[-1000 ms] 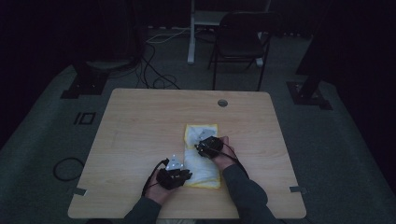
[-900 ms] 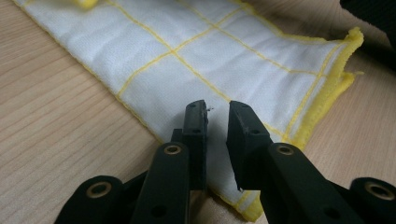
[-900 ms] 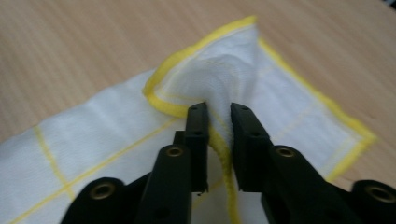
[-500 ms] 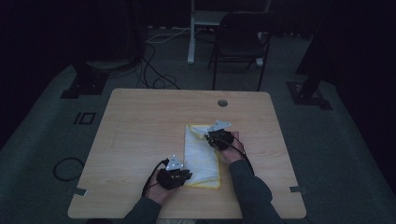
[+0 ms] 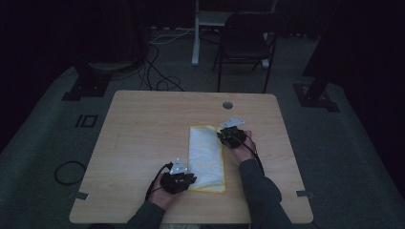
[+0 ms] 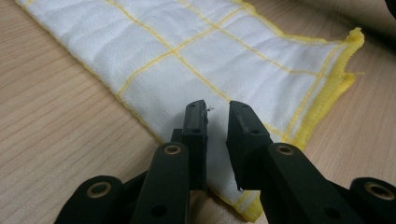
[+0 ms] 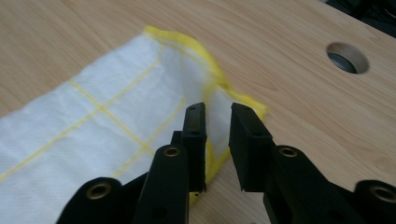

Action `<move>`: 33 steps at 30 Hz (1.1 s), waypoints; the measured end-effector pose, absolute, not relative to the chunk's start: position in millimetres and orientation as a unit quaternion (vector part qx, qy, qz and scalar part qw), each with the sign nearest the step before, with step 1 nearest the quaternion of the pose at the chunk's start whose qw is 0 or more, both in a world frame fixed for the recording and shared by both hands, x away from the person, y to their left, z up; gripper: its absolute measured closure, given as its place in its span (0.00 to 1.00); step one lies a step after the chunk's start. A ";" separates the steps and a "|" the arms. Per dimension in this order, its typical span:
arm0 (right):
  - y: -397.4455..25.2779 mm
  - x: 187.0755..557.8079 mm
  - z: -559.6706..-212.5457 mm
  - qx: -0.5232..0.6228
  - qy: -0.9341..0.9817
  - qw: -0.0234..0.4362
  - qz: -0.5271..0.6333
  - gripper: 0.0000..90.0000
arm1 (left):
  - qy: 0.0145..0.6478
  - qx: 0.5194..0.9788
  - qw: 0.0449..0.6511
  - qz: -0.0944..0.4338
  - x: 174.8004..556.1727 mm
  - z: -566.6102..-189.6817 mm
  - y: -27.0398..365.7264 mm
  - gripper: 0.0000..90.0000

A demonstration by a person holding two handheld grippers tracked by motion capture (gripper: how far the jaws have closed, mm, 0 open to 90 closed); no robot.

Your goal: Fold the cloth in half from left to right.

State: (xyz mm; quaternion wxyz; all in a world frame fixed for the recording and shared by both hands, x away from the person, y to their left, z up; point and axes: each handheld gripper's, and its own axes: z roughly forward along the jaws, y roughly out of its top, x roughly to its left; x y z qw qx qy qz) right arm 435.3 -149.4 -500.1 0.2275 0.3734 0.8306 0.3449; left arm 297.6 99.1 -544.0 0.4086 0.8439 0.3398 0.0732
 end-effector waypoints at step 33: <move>-178.5 429.9 -503.8 0.413 0.809 0.220 0.355 0.63 | 0.382 0.815 0.419 0.119 341.8 -517.3 120.2 0.72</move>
